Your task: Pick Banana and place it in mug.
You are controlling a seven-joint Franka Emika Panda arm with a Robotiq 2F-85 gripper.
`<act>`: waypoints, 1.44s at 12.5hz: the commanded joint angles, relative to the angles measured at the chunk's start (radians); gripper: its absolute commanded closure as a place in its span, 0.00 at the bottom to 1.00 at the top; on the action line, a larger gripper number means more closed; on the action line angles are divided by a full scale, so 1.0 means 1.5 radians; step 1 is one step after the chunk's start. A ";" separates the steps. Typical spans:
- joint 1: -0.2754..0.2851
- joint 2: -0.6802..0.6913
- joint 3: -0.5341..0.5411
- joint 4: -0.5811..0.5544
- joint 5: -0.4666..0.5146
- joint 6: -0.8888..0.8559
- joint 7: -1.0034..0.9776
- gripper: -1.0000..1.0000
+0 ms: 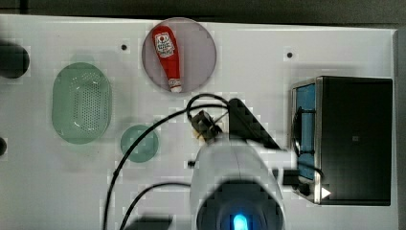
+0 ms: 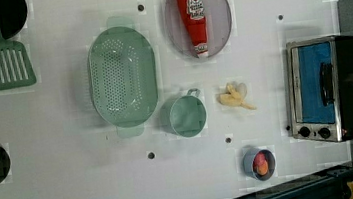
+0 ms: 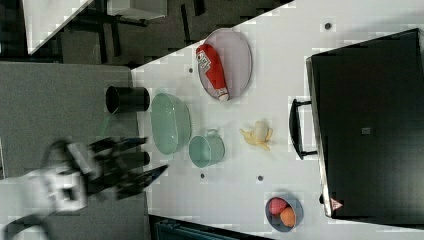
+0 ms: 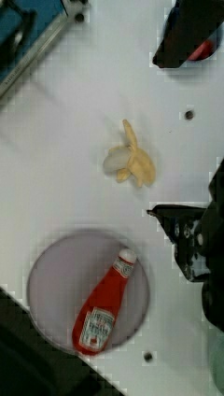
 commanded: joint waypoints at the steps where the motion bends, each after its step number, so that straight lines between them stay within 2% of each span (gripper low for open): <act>1: -0.004 0.116 -0.003 -0.099 0.002 0.113 -0.006 0.00; 6: -0.005 0.241 -0.010 -0.188 0.002 0.345 -0.006 0.00; 11: -0.005 0.394 -0.009 -0.184 0.008 0.453 -0.006 0.00; 16: -0.005 0.482 -0.004 -0.183 0.008 0.552 -0.006 0.00; 17: -0.005 0.491 -0.004 -0.183 0.008 0.558 -0.006 0.04; 18: -0.005 0.496 -0.003 -0.182 0.008 0.560 -0.006 0.17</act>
